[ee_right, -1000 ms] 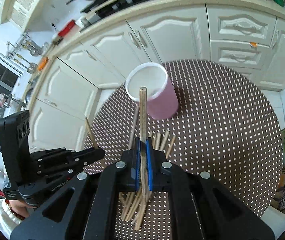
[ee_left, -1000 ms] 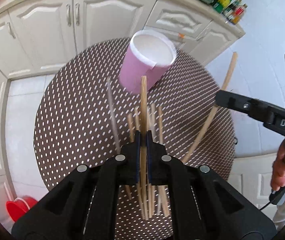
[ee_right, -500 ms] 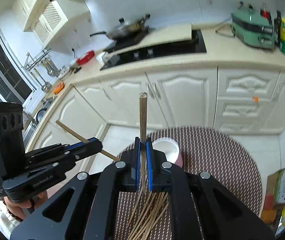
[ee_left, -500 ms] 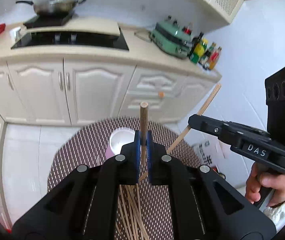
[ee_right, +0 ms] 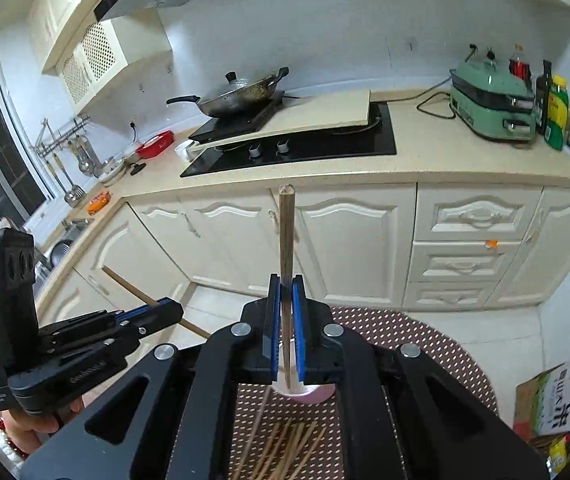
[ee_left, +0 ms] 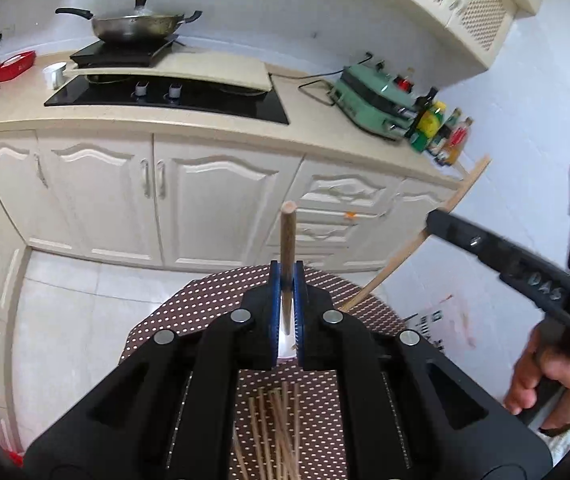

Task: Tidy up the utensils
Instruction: 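Lift the left gripper's chopstick over the pink cup while the right gripper carries its own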

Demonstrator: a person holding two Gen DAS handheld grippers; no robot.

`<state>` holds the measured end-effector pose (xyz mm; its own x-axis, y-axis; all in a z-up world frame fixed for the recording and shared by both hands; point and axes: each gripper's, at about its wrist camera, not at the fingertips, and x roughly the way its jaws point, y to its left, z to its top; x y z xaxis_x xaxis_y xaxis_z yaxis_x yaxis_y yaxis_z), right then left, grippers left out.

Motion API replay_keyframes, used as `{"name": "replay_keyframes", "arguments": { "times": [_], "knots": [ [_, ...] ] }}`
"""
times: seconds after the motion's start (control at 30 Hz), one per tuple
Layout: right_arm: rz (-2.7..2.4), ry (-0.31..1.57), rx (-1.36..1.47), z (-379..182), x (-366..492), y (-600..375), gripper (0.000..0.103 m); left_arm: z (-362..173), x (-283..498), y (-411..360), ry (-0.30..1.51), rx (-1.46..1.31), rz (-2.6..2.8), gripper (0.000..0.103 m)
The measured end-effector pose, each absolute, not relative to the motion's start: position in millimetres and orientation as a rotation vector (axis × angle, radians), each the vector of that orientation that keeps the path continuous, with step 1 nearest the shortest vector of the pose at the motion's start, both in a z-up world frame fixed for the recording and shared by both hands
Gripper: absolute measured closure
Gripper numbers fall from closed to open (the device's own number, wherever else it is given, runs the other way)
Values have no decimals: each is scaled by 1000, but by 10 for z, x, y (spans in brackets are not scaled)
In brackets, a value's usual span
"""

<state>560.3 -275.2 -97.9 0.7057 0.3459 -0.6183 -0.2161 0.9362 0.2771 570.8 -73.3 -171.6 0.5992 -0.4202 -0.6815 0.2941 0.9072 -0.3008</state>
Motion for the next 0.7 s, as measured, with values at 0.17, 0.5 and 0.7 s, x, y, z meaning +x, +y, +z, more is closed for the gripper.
{"name": "replay_keyframes", "arguments": {
  "times": [0.17,0.5,0.7],
  "knots": [
    [308,757,171,-1217,5623,-2696,98,-1985,5727,-847,886,-121,-408,97],
    [296,844,160,-1552,5507,-2647,98,-2324,5659,-899,968,-79,-404,97],
    [297,887,163,-1698,5485,-2594,98,-2444,5642,-913,1005,-63,-392,97]
  ]
}}
